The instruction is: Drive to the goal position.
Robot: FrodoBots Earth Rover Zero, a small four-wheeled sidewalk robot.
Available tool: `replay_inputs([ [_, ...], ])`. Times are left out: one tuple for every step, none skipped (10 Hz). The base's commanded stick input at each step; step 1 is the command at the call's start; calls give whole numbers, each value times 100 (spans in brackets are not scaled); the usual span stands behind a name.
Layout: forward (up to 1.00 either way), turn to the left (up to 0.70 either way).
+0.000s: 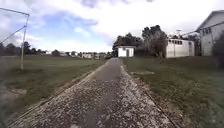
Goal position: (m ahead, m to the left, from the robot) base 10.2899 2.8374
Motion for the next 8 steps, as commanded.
replay_inputs([
  [85, 0],
  [85, 0],
  [85, 0],
  [85, 0],
  [85, 0],
  [85, 0],
  [85, 0],
  [85, 0],
])
